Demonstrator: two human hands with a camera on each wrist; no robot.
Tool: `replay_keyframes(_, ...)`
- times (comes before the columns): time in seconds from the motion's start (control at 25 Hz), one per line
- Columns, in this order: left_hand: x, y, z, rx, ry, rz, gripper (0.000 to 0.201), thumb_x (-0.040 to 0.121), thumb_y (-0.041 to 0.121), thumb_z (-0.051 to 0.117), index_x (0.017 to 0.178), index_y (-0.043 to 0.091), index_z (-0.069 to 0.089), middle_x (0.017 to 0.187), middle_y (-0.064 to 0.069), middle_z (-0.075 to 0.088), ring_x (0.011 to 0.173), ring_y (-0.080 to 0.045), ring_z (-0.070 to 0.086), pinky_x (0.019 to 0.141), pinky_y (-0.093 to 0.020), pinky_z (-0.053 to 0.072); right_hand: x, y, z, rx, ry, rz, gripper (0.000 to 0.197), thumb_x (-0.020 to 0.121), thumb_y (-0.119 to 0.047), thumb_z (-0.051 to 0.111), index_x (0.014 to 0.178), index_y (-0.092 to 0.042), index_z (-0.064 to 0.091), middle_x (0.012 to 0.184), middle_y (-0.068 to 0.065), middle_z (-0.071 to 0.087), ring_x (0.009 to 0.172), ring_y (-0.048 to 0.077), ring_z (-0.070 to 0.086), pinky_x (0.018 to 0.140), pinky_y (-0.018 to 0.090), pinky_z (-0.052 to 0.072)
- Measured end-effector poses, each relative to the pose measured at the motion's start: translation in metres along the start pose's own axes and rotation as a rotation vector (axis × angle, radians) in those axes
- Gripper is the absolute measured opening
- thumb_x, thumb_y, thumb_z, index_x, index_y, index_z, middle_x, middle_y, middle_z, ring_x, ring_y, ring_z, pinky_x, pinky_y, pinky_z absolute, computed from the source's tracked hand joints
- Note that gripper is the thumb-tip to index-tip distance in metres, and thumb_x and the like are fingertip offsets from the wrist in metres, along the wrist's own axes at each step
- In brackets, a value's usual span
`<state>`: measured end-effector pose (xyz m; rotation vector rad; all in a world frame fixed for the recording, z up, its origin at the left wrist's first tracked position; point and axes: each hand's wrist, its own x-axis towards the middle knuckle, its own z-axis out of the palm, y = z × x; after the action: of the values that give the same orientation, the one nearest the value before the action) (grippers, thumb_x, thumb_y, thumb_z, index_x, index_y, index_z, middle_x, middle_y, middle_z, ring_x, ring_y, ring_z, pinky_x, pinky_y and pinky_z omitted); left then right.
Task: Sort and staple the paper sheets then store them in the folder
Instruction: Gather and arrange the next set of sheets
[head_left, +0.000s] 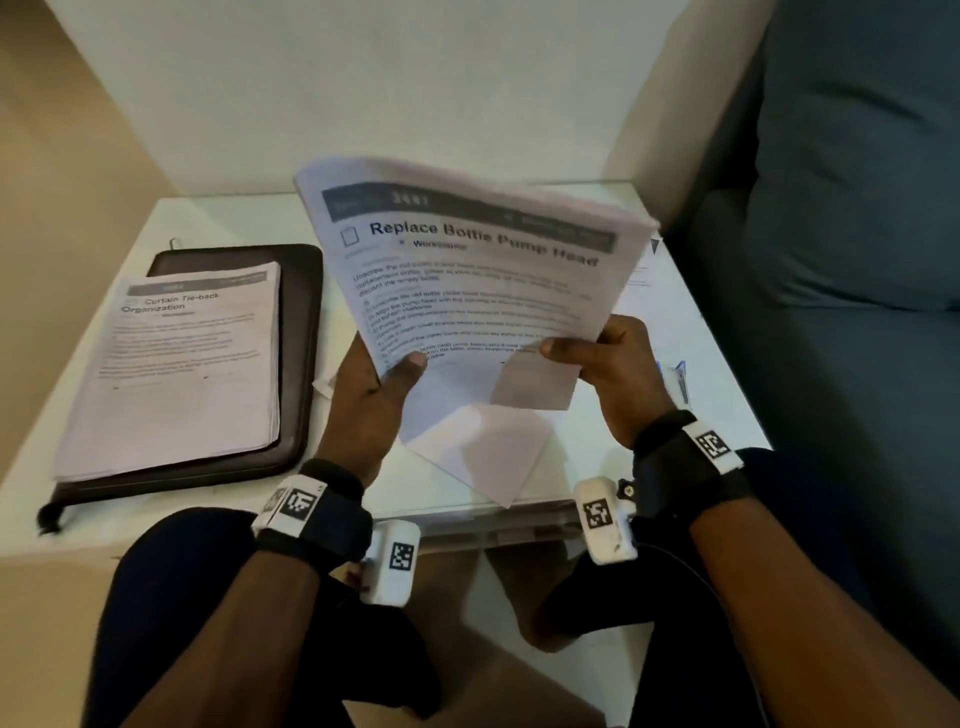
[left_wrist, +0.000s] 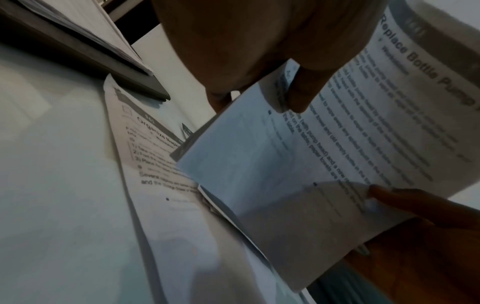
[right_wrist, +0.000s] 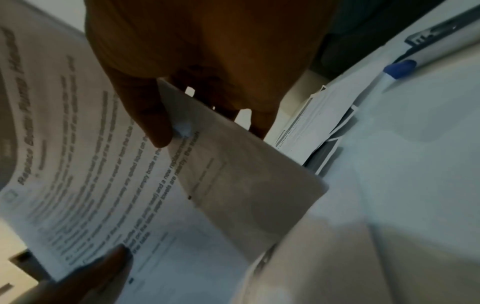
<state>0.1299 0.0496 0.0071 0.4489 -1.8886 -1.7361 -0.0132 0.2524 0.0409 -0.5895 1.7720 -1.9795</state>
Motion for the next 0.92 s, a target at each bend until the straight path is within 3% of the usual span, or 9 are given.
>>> replay_keyframes(0.08,0.004,0.003,0.000,0.037,0.004,-0.029,0.047,0.100,0.000,0.059,0.143,0.017,0.049,0.135,0.001,0.065,0.128,-0.019,0.060,0.108,-0.044,0.051,-0.002,0.005,-0.001,-0.067,-0.019,-0.031,0.053,0.078,0.012,0.073,0.100,-0.036,0.076,0.106,-0.003,0.076,0.105,0.018,0.070,0.093,0.044,0.058)
replay_keyframes(0.16,0.005,0.011,-0.001,0.047,0.042,-0.053,0.050,0.095,-0.006,0.062,0.138,0.016,0.049,0.128,0.000,0.067,0.123,-0.018,0.063,0.104,-0.048,0.054,-0.001,0.009,0.003,-0.171,-0.016,-0.018,0.059,0.079,0.012,0.074,0.093,-0.045,0.074,0.101,-0.015,0.076,0.101,0.007,0.070,0.096,0.042,0.058)
replay_keyframes(0.28,0.008,0.034,-0.002,0.025,0.127,-0.026,0.051,0.092,-0.013,0.060,0.131,0.017,0.049,0.112,0.016,0.071,0.110,-0.005,0.067,0.096,-0.031,0.058,0.002,0.005,0.009,-0.261,-0.046,-0.051,0.056,0.083,0.005,0.074,0.090,-0.050,0.075,0.096,-0.017,0.076,0.097,0.007,0.071,0.094,0.038,0.058)
replay_keyframes(0.44,0.019,0.047,0.005,0.051,0.171,0.018,0.046,0.094,-0.003,0.062,0.133,0.013,0.044,0.120,0.003,0.067,0.114,-0.014,0.065,0.100,-0.042,0.057,0.002,-0.002,0.020,-0.273,-0.008,-0.155,0.044,0.087,-0.004,0.075,0.102,-0.045,0.067,0.103,-0.015,0.073,0.096,-0.002,0.069,0.085,0.025,0.058)
replay_keyframes(0.56,0.021,0.044,0.015,-0.005,0.181,-0.013,0.042,0.099,0.000,0.059,0.125,0.031,0.046,0.115,0.011,0.069,0.112,-0.015,0.068,0.094,-0.042,0.060,0.004,-0.002,0.023,-0.252,0.050,-0.130,0.037,0.090,-0.009,0.074,0.098,-0.043,0.065,0.101,-0.016,0.072,0.094,-0.003,0.069,0.081,0.024,0.058)
replay_keyframes(0.68,0.021,0.043,0.023,-0.040,0.174,-0.027,0.046,0.099,0.002,0.056,0.114,0.045,0.046,0.119,0.006,0.068,0.113,-0.017,0.067,0.094,-0.044,0.060,0.006,0.000,0.021,-0.217,0.078,-0.111,0.037,0.090,-0.006,0.073,0.093,-0.042,0.069,0.099,-0.012,0.073,0.093,0.002,0.071,0.084,0.034,0.062)
replay_keyframes(0.8,0.021,0.041,0.029,-0.022,0.167,-0.031,0.044,0.101,0.003,0.055,0.115,0.043,0.045,0.123,0.001,0.066,0.110,-0.010,0.068,0.094,-0.039,0.060,0.005,0.001,0.017,-0.235,0.102,-0.069,0.040,0.089,-0.004,0.072,0.084,-0.044,0.071,0.094,-0.009,0.073,0.089,0.005,0.071,0.087,0.045,0.061)
replay_keyframes(0.92,0.022,0.036,0.030,-0.088,0.153,-0.039,0.038,0.102,0.009,0.053,0.119,0.042,0.047,0.125,-0.002,0.066,0.110,-0.014,0.069,0.087,-0.034,0.060,0.006,0.004,0.015,-0.244,0.137,-0.038,0.028,0.087,-0.008,0.073,0.084,-0.035,0.068,0.097,0.006,0.075,0.092,0.015,0.072,0.086,0.051,0.060)
